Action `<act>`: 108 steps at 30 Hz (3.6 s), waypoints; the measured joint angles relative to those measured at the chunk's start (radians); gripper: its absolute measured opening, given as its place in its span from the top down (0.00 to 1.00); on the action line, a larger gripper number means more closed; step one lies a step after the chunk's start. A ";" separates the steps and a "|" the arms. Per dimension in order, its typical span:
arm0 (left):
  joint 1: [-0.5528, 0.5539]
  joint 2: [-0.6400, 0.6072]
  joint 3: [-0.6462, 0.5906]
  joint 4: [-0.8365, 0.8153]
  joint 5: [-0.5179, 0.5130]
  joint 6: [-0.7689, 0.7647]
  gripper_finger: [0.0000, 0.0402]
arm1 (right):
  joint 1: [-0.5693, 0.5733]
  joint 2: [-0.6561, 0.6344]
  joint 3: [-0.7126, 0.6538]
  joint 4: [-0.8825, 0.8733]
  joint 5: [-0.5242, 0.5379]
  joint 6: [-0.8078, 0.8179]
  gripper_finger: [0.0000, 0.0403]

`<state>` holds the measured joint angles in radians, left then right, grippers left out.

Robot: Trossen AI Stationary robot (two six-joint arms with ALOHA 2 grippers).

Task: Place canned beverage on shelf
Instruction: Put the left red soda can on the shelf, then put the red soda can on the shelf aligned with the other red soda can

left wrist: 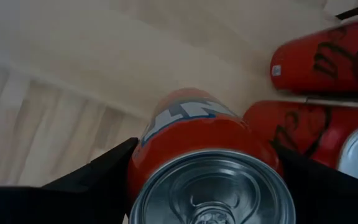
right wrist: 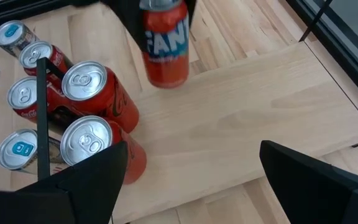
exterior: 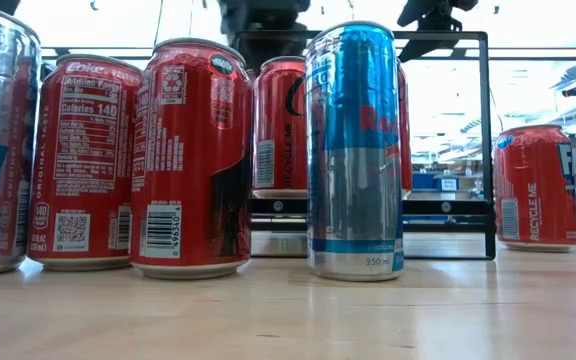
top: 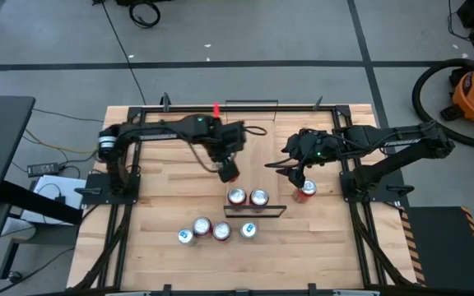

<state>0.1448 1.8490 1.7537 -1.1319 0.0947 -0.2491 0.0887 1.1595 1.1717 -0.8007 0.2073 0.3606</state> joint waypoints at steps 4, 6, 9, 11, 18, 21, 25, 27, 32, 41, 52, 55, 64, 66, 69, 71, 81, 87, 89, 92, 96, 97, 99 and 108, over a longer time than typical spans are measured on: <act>-0.008 0.094 0.124 -0.040 0.015 0.073 0.23 | 0.000 0.000 0.000 -0.002 0.004 0.003 0.07; -0.012 0.131 0.168 -0.053 0.016 0.101 0.23 | 0.000 0.000 0.000 -0.002 0.006 0.006 0.07; -0.015 0.167 0.206 -0.067 0.017 0.133 0.23 | 0.000 0.000 0.000 0.000 0.009 0.010 0.07; -0.015 0.181 0.206 -0.084 0.018 0.143 0.23 | 0.000 0.000 0.000 0.006 0.010 0.010 0.07; -0.018 0.216 0.204 -0.111 -0.022 0.188 0.23 | 0.000 0.000 0.000 0.008 0.017 0.011 0.07; -0.022 0.216 0.204 -0.096 -0.024 0.211 0.23 | 0.000 0.000 0.000 0.008 0.017 0.011 0.07; -0.023 0.216 0.204 -0.096 -0.020 0.213 0.23 | 0.000 0.000 0.000 0.015 0.018 0.011 0.07; -0.027 0.220 0.204 -0.093 -0.014 0.213 0.23 | 0.000 0.000 0.000 0.016 0.018 0.011 0.07; -0.048 0.226 0.204 -0.107 -0.004 0.213 0.23 | 0.000 0.000 0.000 0.020 0.018 0.010 0.07; -0.070 0.227 0.203 -0.101 -0.005 0.205 0.22 | 0.000 0.000 0.000 0.022 0.019 0.006 0.07; -0.079 0.227 0.203 -0.095 -0.005 0.189 0.13 | 0.000 0.000 0.000 0.024 0.019 0.007 0.07; -0.082 0.226 0.203 -0.092 -0.006 0.189 0.12 | 0.000 0.000 0.000 0.025 0.019 0.007 0.07; -0.081 0.226 0.203 -0.091 0.000 0.190 0.12 | 0.000 0.000 0.000 0.025 0.019 0.006 0.07; -0.080 0.226 0.203 -0.092 0.010 0.190 0.12 | 0.000 0.000 0.000 0.025 0.019 0.006 0.07; -0.080 0.226 0.203 -0.092 0.016 0.190 0.12 | 0.000 0.000 0.000 0.025 0.019 0.007 0.07; -0.080 0.226 0.203 -0.092 0.016 0.191 0.12 | 0.000 0.000 0.000 0.025 0.019 0.006 0.07; -0.079 0.226 0.203 -0.092 0.016 0.186 0.12 | 0.000 0.000 0.000 0.025 0.019 0.003 0.07; -0.079 0.223 0.273 -0.098 0.007 0.190 0.12 | 0.000 -0.014 0.000 0.018 0.019 -0.001 0.07; -0.076 0.222 0.310 -0.120 0.004 0.201 0.12 | 0.000 -0.026 0.000 0.018 0.019 -0.002 0.07; -0.074 0.222 0.361 -0.139 0.000 0.209 0.12 | 0.000 -0.046 0.000 0.017 0.028 -0.013 0.07; -0.069 0.224 0.432 -0.204 -0.008 0.210 0.12 | 0.000 -0.090 0.000 0.002 0.035 -0.016 0.07; -0.069 0.223 0.447 -0.211 -0.013 0.211 0.12 | 0.000 -0.098 0.000 -0.009 0.034 -0.018 0.07; -0.069 0.223 0.481 -0.249 -0.028 0.212 0.12 | 0.001 -0.116 0.000 -0.032 0.030 -0.024 0.07; -0.083 0.186 0.599 -0.374 -0.148 0.147 0.12 | 0.001 -0.141 -0.003 -0.182 -0.064 -0.041 0.07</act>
<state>0.0617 2.0353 2.3522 -1.5061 -0.0533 -0.1018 0.0896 1.0188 1.1683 -0.9832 0.1431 0.3192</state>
